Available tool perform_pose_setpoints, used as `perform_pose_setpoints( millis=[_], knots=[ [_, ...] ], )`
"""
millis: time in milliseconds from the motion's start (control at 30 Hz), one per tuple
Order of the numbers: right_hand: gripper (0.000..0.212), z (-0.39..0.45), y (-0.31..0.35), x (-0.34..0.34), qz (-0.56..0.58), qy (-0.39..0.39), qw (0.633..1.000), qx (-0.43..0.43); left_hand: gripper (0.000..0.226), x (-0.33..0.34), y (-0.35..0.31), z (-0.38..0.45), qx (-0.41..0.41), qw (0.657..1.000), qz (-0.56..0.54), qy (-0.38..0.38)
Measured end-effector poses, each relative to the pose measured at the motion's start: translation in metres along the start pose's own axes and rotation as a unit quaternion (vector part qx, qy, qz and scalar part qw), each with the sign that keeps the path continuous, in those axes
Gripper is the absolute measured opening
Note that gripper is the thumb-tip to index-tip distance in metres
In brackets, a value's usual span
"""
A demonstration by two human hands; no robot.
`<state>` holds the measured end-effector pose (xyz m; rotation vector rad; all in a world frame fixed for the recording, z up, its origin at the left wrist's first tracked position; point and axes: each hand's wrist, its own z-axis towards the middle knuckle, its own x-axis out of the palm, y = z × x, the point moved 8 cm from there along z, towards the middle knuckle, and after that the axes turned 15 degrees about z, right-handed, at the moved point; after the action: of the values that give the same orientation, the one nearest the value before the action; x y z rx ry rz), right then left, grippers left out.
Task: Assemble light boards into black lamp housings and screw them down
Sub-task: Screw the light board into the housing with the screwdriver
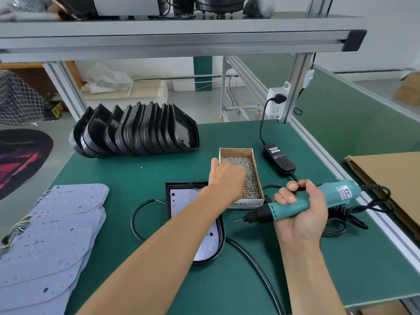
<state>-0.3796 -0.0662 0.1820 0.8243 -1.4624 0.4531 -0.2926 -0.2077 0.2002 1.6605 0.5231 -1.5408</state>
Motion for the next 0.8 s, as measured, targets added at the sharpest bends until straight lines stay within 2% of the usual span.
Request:
perform_pose_setpoints(
  millis=[33, 100, 167, 267, 433, 567, 667, 800],
  knots=[
    [0.022, 0.0, 0.0, 0.0, 0.0, 0.001, 1.0, -0.002, 0.018, -0.004, 0.002, -0.003, 0.009, 0.999, -0.032, -0.015],
    [0.023, 0.0, 0.002, 0.002, -0.001, 0.002, 1.0, -0.008, 0.006, -0.015, 0.015, -0.014, 0.01, 0.98, -0.196, -0.043],
    [0.026, 0.0, 0.002, 0.005, 0.007, 0.003, 1.0, -0.008, 0.005, -0.023, 0.036, -0.035, -0.026, 0.92, -0.389, -0.046],
    [0.024, -0.001, 0.0, 0.018, 0.039, 0.013, 0.999, 0.0, 0.012, -0.03, 0.061, -0.075, -0.052, 0.837, -0.541, -0.065],
    [0.024, -0.009, -0.01, 0.051, 0.104, 0.036, 0.994, 0.021, 0.011, -0.019, 0.086, -0.128, -0.082, 0.742, -0.663, -0.058],
    [0.024, -0.019, -0.015, 0.075, 0.135, 0.055, 0.989, 0.024, 0.027, -0.013, 0.088, -0.152, -0.127, 0.658, -0.739, -0.064],
    [0.024, -0.027, -0.021, 0.087, 0.129, 0.064, 0.989, 0.019, 0.029, -0.014, 0.086, -0.16, -0.148, 0.631, -0.758, -0.074],
    [0.028, -0.033, -0.025, 0.092, 0.109, 0.064, 0.992, 0.005, 0.03, -0.016, 0.08, -0.166, -0.151, 0.624, -0.763, -0.072]
  ],
)
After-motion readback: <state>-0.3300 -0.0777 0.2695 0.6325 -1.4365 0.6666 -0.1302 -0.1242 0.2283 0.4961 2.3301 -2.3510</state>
